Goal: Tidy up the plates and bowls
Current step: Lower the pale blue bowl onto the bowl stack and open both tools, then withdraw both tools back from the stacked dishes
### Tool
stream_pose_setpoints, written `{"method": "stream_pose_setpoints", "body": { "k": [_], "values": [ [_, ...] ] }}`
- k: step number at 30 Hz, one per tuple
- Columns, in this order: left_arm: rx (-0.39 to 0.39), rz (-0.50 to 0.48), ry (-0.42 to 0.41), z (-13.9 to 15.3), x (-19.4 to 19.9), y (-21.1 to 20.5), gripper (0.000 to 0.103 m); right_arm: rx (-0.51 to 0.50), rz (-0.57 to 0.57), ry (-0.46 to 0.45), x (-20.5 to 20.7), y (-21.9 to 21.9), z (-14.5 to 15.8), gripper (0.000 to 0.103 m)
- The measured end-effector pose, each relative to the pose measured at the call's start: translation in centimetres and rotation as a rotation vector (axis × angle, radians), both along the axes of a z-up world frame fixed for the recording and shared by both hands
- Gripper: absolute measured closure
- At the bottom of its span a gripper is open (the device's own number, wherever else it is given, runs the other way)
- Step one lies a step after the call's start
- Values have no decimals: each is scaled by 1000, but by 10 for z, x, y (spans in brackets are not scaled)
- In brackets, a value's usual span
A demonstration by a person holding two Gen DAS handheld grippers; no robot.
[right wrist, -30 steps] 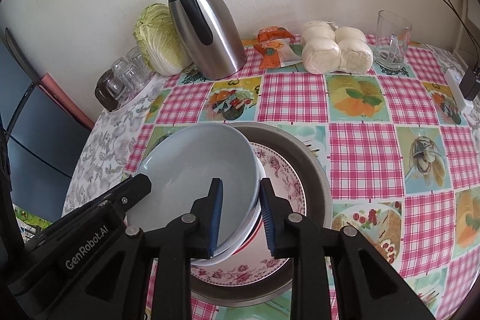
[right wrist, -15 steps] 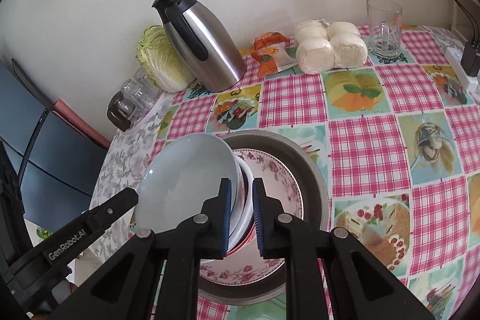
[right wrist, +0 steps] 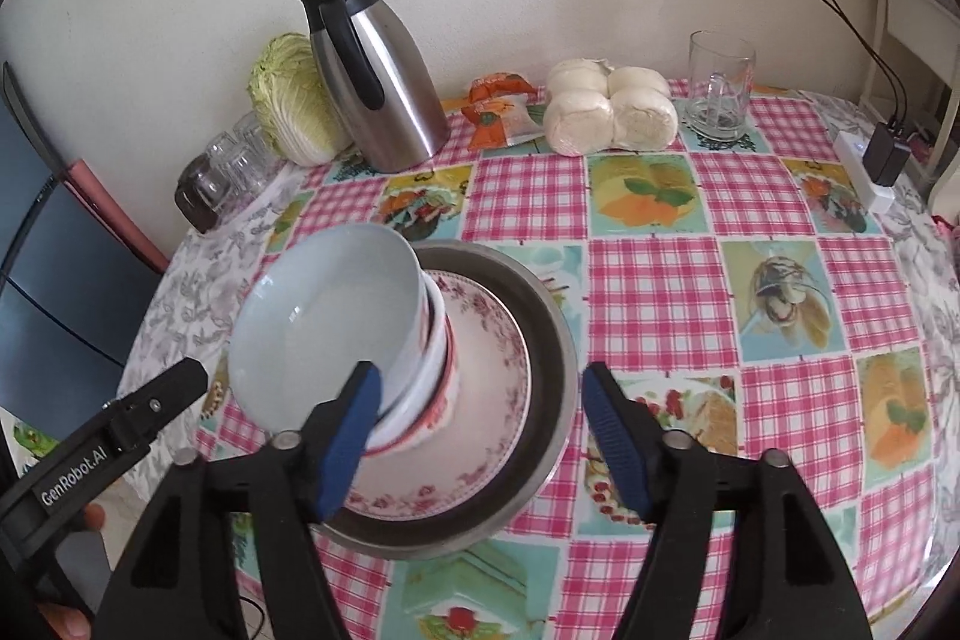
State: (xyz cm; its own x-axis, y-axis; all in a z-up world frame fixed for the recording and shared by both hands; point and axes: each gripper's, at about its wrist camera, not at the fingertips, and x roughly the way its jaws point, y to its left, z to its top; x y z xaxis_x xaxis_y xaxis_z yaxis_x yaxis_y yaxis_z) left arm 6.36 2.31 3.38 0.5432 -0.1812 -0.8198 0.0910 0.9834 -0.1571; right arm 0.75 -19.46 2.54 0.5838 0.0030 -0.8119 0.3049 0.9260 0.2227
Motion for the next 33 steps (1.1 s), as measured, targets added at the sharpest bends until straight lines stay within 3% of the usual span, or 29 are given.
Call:
{"method": "stream_pose_setpoints", "body": {
  "k": [2,8,33],
  "values": [
    [23,-4,-9,-3,-5,1,0,-26,6,5,-5,2,-2,17],
    [117,-43,-18,-21,-19,-1,0,-101,20,6,-21,11,-6,7],
    [193,-93,7,-47,-35,2,0,-163,5,98,-45,11,-30,7]
  ]
}}
